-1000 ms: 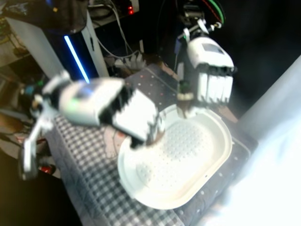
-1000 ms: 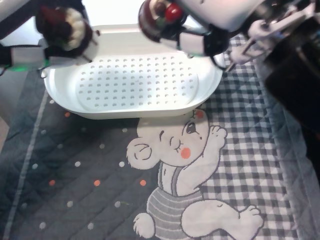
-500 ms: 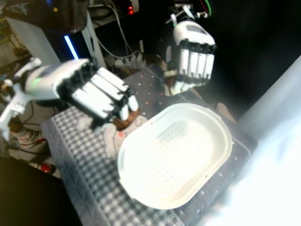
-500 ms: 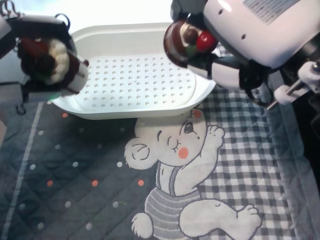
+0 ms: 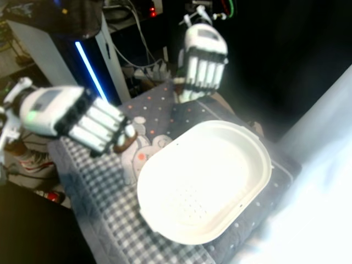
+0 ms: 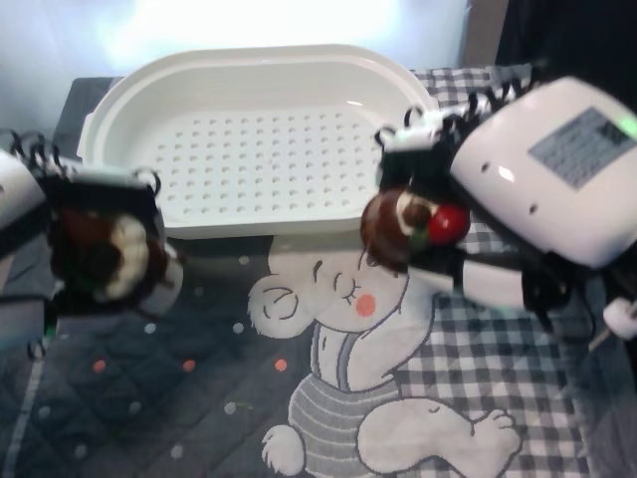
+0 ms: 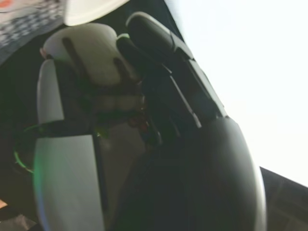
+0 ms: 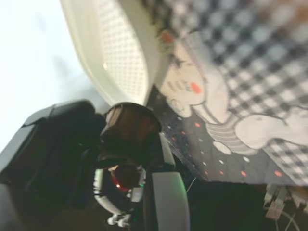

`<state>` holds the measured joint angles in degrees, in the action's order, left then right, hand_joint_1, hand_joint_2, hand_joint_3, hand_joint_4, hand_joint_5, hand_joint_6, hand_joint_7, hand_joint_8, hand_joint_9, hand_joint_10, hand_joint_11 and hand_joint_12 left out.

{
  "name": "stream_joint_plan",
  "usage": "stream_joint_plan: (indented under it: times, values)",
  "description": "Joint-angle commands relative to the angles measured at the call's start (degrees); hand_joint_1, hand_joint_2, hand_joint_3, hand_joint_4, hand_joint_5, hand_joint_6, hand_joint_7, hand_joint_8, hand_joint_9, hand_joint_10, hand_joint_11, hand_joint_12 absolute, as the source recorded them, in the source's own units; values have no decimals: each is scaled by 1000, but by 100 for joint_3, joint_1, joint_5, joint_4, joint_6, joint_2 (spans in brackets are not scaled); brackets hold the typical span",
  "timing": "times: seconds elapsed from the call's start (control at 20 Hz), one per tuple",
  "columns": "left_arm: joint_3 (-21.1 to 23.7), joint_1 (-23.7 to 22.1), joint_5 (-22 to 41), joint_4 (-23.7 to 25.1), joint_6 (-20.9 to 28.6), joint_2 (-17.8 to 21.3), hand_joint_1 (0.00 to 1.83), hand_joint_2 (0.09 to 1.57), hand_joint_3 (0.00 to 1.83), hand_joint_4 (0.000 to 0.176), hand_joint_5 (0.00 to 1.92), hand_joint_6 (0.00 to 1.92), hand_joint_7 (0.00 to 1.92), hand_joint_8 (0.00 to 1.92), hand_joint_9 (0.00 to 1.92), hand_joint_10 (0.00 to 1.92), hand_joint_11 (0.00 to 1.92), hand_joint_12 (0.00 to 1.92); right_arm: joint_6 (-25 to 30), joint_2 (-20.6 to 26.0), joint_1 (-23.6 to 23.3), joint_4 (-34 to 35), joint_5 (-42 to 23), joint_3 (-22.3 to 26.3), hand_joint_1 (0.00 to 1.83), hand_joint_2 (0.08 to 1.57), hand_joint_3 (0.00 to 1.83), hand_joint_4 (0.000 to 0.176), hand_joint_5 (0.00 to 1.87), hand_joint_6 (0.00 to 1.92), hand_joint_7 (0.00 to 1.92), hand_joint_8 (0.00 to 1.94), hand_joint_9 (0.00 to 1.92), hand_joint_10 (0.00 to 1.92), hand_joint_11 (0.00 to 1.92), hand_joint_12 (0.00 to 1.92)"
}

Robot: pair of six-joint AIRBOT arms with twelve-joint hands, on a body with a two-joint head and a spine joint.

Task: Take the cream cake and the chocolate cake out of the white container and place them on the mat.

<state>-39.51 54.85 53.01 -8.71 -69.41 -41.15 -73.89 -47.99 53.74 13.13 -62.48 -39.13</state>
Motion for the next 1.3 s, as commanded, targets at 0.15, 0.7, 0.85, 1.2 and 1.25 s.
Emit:
stream_joint_plan:
  times: [0.15,0.7,0.85,1.2,1.25]
  values:
    - [150,339,613,-51,320,33,1358,1174,1,0,742,1140,811,1203,930,1313,895,1251,128,2,275,-74,-713,193,1385,1121,0,0,883,945,973,989,954,1326,906,1515]
    - [-3,551,-8,-59,699,-320,1331,1242,1,0,629,1336,765,1307,718,1583,506,1557,760,-290,940,161,-314,246,1365,1117,1,0,946,775,1018,1053,887,1405,832,1699]
    - [-67,552,-162,-58,756,-413,1329,1249,0,0,630,1340,758,1345,694,1605,465,1656,760,-306,951,198,-221,235,1292,1083,0,0,1039,696,1082,1085,1019,1285,861,1685]
    - [-277,575,-120,-84,1151,-490,657,1005,0,29,303,9,256,10,132,369,0,1252,760,-303,963,228,-212,236,806,968,0,0,557,92,609,162,433,681,119,1574]
    - [-278,575,-114,-88,1151,-490,657,1005,0,29,303,9,256,10,132,369,0,1252,760,-302,963,230,-213,236,806,968,0,0,557,92,609,162,433,681,119,1574]
